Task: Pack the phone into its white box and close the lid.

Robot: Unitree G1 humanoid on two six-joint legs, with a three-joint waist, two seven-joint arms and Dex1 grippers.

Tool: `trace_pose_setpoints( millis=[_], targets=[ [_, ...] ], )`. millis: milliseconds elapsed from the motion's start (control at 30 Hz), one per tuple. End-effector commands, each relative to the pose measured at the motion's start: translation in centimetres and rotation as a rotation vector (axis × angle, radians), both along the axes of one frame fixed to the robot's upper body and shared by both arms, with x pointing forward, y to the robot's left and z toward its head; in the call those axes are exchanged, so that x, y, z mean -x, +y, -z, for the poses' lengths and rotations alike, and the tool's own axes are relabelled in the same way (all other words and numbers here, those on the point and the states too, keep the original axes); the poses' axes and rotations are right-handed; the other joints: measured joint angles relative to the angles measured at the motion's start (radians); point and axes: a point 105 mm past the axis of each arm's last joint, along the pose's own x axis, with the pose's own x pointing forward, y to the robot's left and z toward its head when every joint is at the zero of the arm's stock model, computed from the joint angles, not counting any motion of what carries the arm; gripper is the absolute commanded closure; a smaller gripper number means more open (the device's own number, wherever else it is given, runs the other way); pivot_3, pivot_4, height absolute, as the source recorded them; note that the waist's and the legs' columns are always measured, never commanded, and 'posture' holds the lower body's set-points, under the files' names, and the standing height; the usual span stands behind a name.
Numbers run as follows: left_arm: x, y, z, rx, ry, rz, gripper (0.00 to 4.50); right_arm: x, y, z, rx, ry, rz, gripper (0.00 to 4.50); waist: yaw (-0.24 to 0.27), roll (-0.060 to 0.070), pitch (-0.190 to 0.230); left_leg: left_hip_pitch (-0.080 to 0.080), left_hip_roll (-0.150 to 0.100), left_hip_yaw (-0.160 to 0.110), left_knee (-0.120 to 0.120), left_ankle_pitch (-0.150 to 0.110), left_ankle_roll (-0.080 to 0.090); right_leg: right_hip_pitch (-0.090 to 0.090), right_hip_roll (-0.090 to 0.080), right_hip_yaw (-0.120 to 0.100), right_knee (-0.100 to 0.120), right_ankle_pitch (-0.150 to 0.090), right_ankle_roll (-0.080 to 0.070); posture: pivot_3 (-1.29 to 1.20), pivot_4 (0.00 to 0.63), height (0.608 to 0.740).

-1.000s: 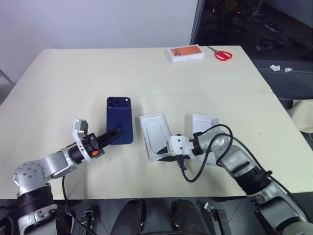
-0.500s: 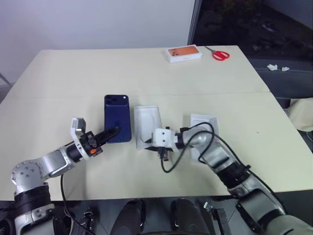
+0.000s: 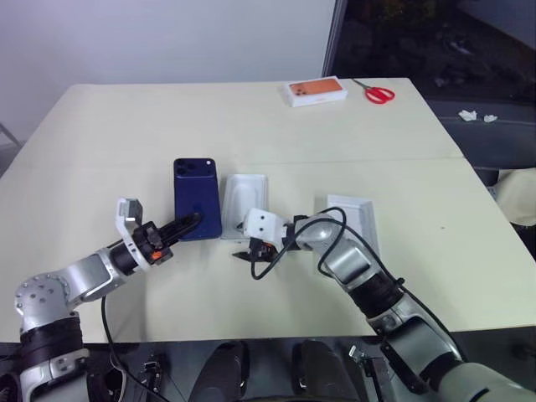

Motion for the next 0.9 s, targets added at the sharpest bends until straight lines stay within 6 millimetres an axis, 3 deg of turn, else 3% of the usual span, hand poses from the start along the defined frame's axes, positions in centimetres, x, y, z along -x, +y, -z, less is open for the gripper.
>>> trace_pose_setpoints(
  millis=[33,200,433,567,833,900],
  targets=[
    [0.1,-0.2,-1.5,0.026,-0.061,0.011,4.50,1.2,-0.7,-0.5,0.006,0.027,-0.063,0.74,0.002,0.000,0.000,0.000,0.000,0.000,0.000,0.000,0.000,0.000,0.000,0.000,0.000,0.000,0.000,0.00,0.150,0.740],
    [-0.1,-0.7,-1.2,0.027,-0.052,0.019,4.50,1.0,-2.0,-3.2,-0.072,0.068,-0.048,0.74,0.004,0.000,0.000,-0.001,-0.001,0.000,0.001,0.000,0.000,0.000,-0.001,0.000,0.000,0.000,0.000,0.00,0.150,0.740],
    [-1.1,-2.7,-0.7,0.001,-0.026,0.067,4.50,0.0,-6.4,-6.0,-0.156,0.101,0.020,0.74,0.007,0.000,0.001,-0.001,-0.001,0.000,0.001,-0.001,0.001,0.001,-0.001,0.000,-0.001,0.000,0.000,0.00,0.150,0.740],
    [-2.5,-3.7,0.1,-0.037,0.006,0.075,4.50,-1.2,-8.3,-6.0,-0.145,0.081,0.090,0.74,0.006,0.000,0.001,-0.001,-0.002,0.000,0.001,-0.001,0.002,0.001,-0.002,0.000,-0.001,0.000,0.000,0.00,0.150,0.740],
    [-4.8,-4.9,0.8,-0.058,0.030,0.089,4.50,-1.8,-8.5,-6.1,-0.160,0.052,0.140,0.74,0.004,0.000,0.001,-0.002,-0.001,0.001,0.001,0.000,0.000,0.000,-0.001,0.000,0.000,0.000,0.000,0.00,0.150,0.740],
    [-4.9,-5.4,1.1,-0.063,0.033,0.109,3.52,-1.8,-8.5,-5.9,-0.157,0.046,0.147,0.68,0.005,0.000,0.001,-0.002,-0.002,0.001,0.001,0.000,0.000,0.000,-0.001,0.000,0.000,0.000,0.000,0.00,0.150,0.740]
  ],
)
